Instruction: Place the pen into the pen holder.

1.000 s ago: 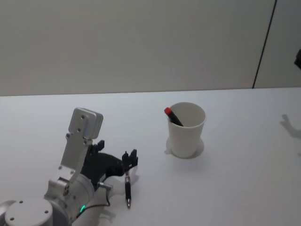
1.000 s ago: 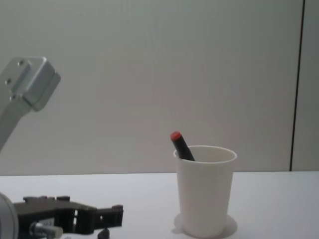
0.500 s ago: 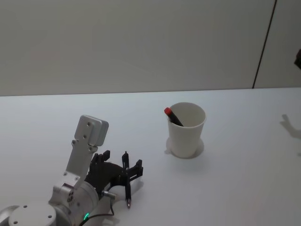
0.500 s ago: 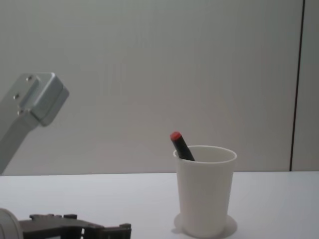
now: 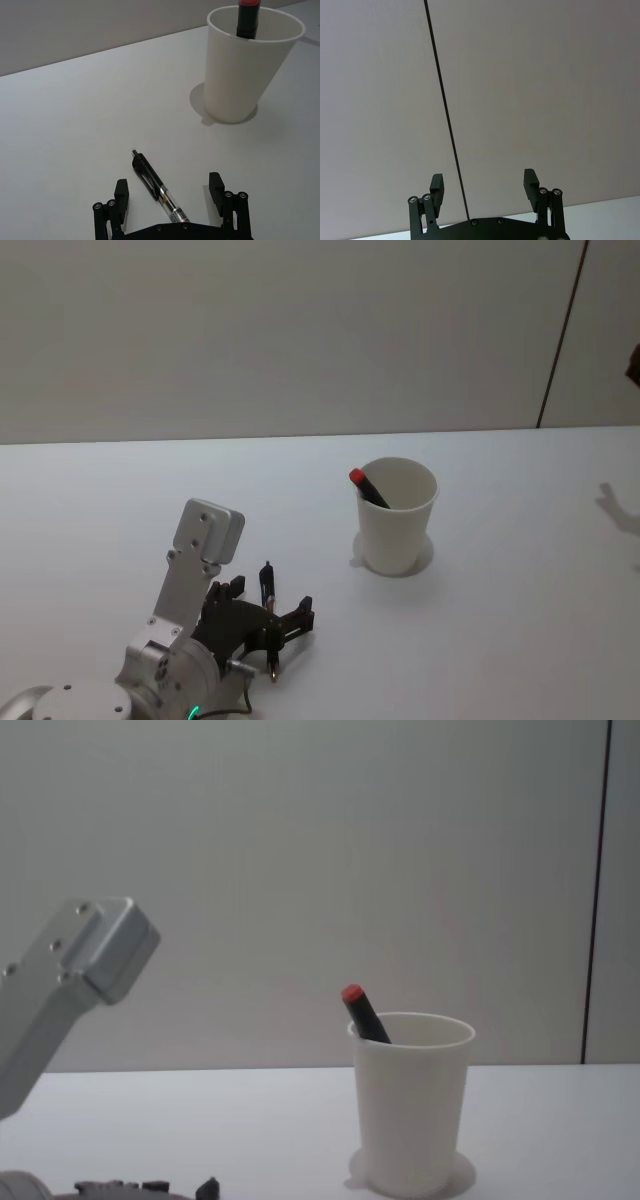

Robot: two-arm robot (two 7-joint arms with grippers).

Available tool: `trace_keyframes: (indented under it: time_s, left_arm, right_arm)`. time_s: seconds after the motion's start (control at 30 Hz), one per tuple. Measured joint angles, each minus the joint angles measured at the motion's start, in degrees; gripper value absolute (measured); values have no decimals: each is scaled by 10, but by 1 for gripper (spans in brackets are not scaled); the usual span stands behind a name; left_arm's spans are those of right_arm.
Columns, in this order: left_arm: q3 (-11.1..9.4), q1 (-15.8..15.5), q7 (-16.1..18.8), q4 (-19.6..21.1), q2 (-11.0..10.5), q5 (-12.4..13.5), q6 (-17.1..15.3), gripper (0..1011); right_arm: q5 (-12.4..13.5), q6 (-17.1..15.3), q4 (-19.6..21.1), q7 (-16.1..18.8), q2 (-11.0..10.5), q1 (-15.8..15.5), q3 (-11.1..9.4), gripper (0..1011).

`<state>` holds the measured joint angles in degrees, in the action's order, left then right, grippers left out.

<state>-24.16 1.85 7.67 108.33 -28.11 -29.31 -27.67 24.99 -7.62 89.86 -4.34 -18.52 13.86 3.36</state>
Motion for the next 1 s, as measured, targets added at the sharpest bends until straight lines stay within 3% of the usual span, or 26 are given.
trace_keyframes:
  time_s: [1.0]
  left_arm:
    - [-5, 8, -13, -7, 3, 51, -14, 1003]
  right_arm:
    - [0, 0, 0, 0, 0, 0, 0, 1002]
